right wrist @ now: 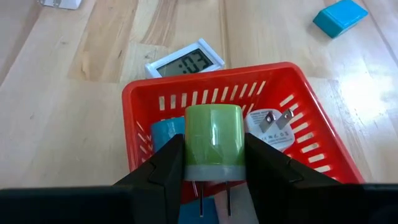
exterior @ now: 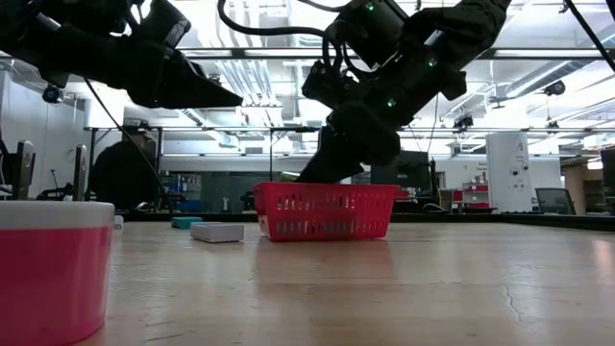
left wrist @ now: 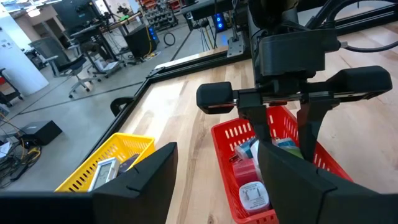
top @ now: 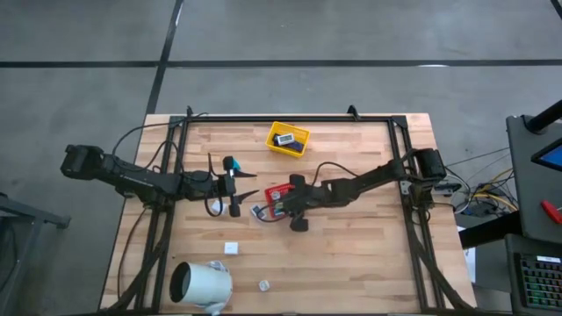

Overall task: Pick & Place Office items
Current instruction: Put the green and white charger adapter into the red bin

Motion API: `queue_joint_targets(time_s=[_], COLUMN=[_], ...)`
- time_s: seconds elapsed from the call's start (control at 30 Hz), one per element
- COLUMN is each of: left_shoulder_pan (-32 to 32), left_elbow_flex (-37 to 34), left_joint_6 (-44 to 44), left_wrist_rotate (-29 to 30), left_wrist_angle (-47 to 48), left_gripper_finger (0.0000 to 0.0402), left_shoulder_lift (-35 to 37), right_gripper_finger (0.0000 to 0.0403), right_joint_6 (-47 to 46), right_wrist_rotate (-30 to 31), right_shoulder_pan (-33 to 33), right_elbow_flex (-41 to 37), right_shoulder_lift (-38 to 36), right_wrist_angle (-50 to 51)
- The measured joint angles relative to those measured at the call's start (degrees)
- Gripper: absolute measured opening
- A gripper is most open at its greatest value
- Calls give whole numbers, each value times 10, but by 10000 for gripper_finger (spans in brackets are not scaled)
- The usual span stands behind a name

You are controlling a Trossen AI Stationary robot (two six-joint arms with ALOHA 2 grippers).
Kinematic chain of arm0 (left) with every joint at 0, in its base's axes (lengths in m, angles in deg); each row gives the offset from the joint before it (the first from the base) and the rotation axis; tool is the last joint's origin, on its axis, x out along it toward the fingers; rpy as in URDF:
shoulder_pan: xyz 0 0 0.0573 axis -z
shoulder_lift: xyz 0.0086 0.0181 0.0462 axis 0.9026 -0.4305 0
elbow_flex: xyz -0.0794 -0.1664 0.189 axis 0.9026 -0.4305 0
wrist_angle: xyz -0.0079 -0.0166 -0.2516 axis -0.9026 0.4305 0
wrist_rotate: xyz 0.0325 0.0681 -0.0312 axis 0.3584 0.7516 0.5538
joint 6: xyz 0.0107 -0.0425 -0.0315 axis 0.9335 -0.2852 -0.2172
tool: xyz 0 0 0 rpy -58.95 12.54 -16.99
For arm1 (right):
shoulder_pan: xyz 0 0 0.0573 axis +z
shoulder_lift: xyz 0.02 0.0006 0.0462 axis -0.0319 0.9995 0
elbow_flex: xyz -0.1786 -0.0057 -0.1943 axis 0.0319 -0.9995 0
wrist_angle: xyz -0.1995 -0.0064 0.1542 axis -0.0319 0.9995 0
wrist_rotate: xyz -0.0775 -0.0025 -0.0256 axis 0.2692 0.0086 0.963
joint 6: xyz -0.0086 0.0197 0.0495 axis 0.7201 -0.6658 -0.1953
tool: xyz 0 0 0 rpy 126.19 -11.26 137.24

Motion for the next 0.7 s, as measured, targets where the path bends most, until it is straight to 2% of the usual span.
queue_joint_targets(time_s=[0.17, 0.27, 0.7], left_shoulder_pan=[0, 0, 0], left_elbow_flex=[0, 0, 0], left_joint_6=[0, 0, 0], left_wrist_rotate=[0, 0, 1], left_wrist_angle=[0, 0, 0], left_gripper_finger=[227, 227, 227], left_shoulder_lift=[0, 0, 0], right_gripper_finger=[204, 227, 242], right_joint_6=[-6, -6, 6], right_wrist_rotate=[0, 1, 1], right_shoulder_pan=[-5, -6, -6], right_elbow_flex=[-1, -1, -1], right_shoulder_lift=[0, 0, 0], right_wrist_angle=[4, 6, -17])
